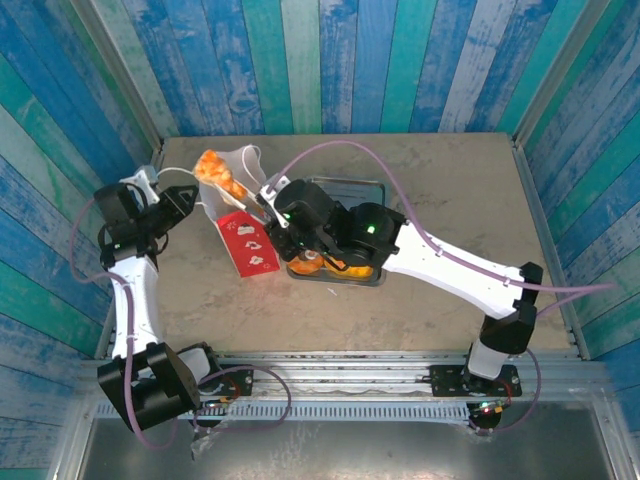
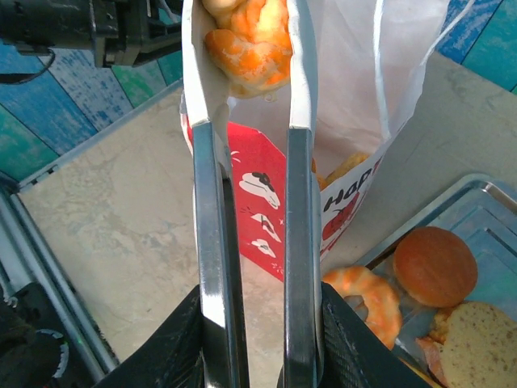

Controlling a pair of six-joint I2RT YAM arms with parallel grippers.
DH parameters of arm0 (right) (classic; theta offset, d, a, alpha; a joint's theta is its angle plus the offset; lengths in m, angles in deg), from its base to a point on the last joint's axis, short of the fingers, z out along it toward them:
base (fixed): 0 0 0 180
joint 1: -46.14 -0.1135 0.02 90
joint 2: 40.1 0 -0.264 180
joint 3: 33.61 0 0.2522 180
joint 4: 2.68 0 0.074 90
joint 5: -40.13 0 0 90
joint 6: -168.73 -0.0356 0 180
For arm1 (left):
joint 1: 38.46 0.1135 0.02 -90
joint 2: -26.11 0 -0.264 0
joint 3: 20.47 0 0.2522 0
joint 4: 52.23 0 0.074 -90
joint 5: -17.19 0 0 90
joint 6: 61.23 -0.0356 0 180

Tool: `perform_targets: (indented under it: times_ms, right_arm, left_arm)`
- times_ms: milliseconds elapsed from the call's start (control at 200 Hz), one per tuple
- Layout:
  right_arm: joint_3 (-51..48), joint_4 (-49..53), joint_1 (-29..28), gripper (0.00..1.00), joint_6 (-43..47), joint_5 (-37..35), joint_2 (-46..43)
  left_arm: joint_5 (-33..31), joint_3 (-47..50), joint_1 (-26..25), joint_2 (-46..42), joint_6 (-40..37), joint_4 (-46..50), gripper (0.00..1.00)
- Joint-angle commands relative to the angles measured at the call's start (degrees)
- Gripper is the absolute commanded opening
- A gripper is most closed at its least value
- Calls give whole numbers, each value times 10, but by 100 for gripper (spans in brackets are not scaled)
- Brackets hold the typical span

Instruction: Place the fake bread into the paper bag

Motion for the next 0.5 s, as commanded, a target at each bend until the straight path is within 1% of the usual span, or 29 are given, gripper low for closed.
perform_targets:
  times_ms: [0,275,496]
  right_arm:
    - [33,-9,-4,26,0,-24,16]
    - [85,34,0,29,25,-106,78]
    - [127,73,14,30,37,-144,124]
  left_arm:
    - [-6,9,-2,-2,-14,-13,39]
    - [-5,15,-2,-7,-14,-15,39]
    - [-8,11,-2,-10,-16,-8,39]
